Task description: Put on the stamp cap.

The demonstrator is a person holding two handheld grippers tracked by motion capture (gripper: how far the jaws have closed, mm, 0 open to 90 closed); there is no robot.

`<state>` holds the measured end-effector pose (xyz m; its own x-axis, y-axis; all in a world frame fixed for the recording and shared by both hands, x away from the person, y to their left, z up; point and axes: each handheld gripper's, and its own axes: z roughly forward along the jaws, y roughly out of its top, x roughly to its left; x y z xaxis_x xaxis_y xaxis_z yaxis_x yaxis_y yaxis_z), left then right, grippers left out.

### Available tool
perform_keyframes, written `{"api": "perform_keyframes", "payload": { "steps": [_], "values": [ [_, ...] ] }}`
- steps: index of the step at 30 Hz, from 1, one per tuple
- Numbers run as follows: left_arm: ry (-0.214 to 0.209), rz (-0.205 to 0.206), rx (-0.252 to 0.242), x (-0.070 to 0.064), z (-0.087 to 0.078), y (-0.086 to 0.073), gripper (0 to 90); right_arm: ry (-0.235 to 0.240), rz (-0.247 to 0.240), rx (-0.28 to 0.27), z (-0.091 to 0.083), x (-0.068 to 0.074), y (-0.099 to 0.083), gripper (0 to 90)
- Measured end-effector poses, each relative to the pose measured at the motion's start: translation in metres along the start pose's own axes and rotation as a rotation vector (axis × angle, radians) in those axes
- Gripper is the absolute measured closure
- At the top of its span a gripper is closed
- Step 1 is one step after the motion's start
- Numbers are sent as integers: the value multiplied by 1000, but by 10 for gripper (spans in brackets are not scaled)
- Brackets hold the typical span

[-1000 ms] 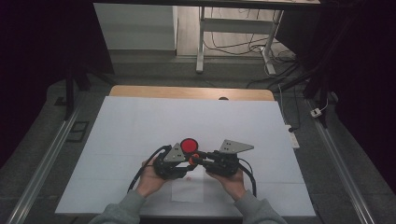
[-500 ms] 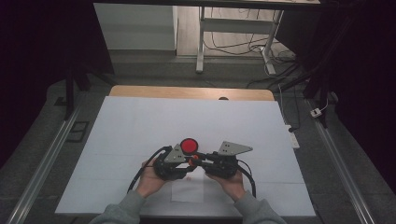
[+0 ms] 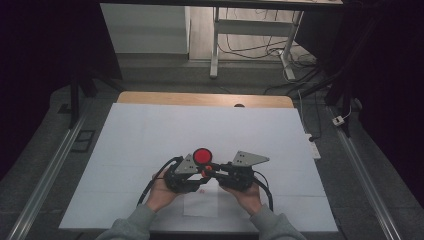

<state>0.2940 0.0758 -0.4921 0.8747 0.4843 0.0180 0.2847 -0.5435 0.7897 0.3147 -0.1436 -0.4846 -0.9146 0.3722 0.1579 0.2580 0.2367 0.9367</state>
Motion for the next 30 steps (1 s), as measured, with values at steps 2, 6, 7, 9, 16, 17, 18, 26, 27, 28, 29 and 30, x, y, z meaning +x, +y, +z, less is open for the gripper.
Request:
{"api": "perform_keyframes", "payload": {
  "steps": [2, 6, 7, 9, 16, 17, 18, 26, 27, 28, 29, 30],
  "values": [
    [1, -6, 0, 0, 0, 0, 567, -2, -1, -4, 0, 0, 0, 727],
    [4, -10, 3, 1, 0, -1, 507, -7, -2, -7, -2, -1, 1, 726],
    [7, -13, 3, 2, -1, -1, 491, -9, -1, -8, -2, -1, 1, 726],
    [16, -18, 0, 2, -2, -1, 456, -14, 0, -10, -3, -2, 1, 726],
    [55, -52, -11, 5, -10, -8, 298, -24, -2, -19, -6, -4, 2, 726],
    [55, -57, -12, 6, -11, -9, 292, -25, -3, -22, -6, -4, 2, 726],
    [55, -59, -10, 6, -12, -9, 289, -25, -5, -21, -7, -5, 2, 726],
    [64, -84, -17, 12, -28, -19, 281, -40, -3, -24, -10, -8, 3, 726],
    [67, -90, -17, 12, -29, -22, 281, -43, -3, -25, -11, -9, 3, 726],
    [71, -96, -15, 13, -31, -25, 281, -45, -3, -25, -11, -9, 3, 726],
    [75, -104, -12, 13, -34, -27, 281, -48, -4, -25, -12, -10, 3, 726],
    [82, -112, -11, 13, -36, -30, 281, -50, -4, -24, -13, -10, 3, 726]
  ]
}}
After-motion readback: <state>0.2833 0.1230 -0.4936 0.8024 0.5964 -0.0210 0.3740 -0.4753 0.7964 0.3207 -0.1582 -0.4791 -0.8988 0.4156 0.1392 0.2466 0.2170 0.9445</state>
